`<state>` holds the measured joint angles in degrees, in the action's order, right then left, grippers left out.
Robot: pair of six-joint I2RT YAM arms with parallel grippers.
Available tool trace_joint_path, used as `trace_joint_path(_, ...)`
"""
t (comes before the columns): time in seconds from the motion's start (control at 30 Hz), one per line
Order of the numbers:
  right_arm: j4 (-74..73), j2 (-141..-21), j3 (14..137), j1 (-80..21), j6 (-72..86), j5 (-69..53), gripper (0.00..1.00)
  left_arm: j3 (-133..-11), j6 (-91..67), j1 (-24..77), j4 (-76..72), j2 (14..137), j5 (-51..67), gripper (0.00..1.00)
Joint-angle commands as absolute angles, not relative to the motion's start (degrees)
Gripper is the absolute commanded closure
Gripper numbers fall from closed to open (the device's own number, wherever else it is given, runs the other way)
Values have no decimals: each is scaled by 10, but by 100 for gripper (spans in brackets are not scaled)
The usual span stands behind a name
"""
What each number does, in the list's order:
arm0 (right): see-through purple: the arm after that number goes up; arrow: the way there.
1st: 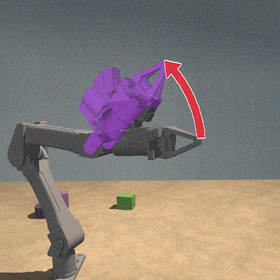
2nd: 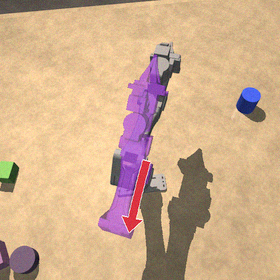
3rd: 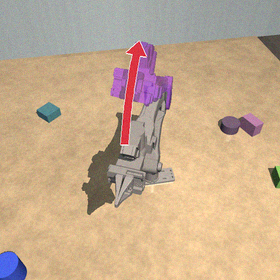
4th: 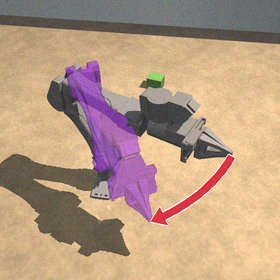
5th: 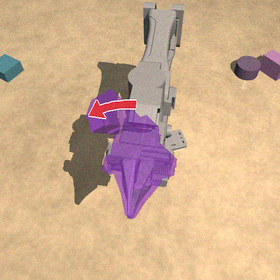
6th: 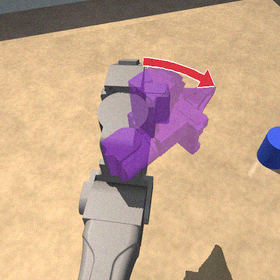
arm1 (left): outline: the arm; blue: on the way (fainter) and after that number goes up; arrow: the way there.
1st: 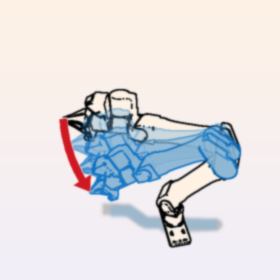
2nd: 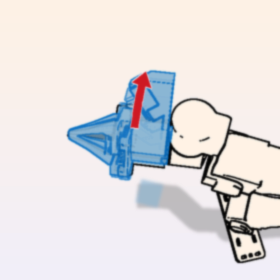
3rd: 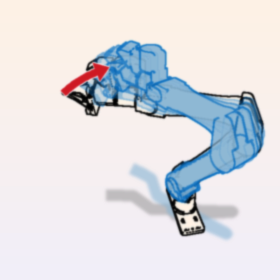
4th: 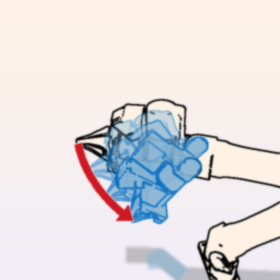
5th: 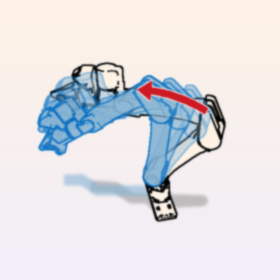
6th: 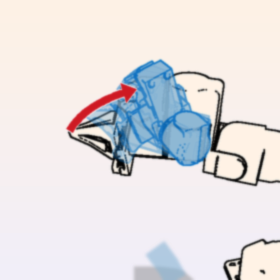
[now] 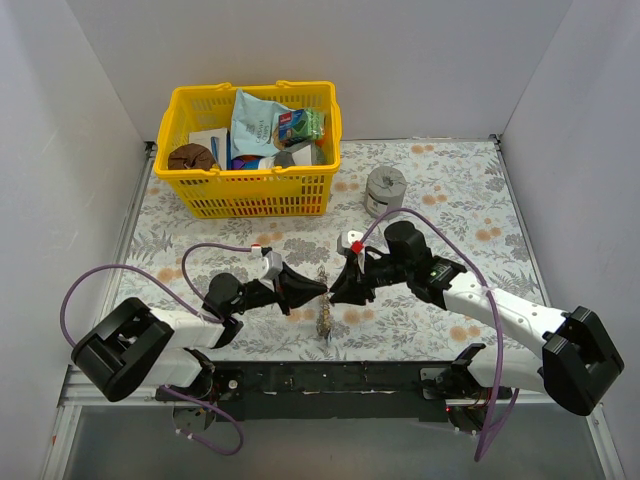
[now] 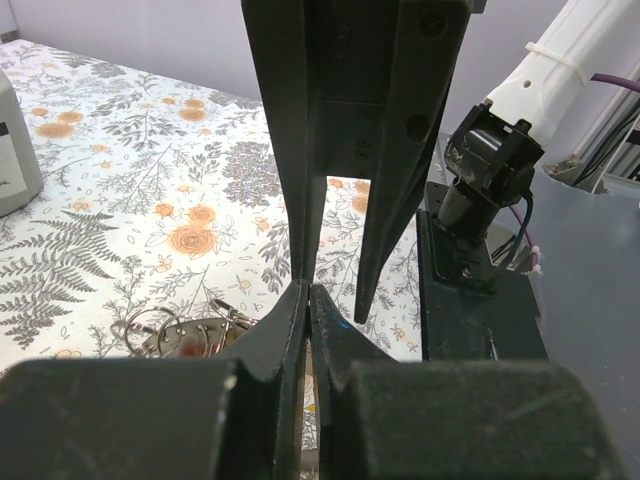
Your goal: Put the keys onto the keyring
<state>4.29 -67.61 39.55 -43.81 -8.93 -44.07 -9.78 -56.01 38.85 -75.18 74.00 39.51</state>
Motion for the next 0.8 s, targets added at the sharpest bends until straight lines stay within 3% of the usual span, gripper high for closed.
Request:
trace_joint_path(0.0,57,-662,388,-441,-91,-451,62,-92,-546,391,-1023,716,369,100)
trace_joint_path(0.77,120,-691,391,-441,-43,-418,67,-91,-554,391,-1030,715,384,100)
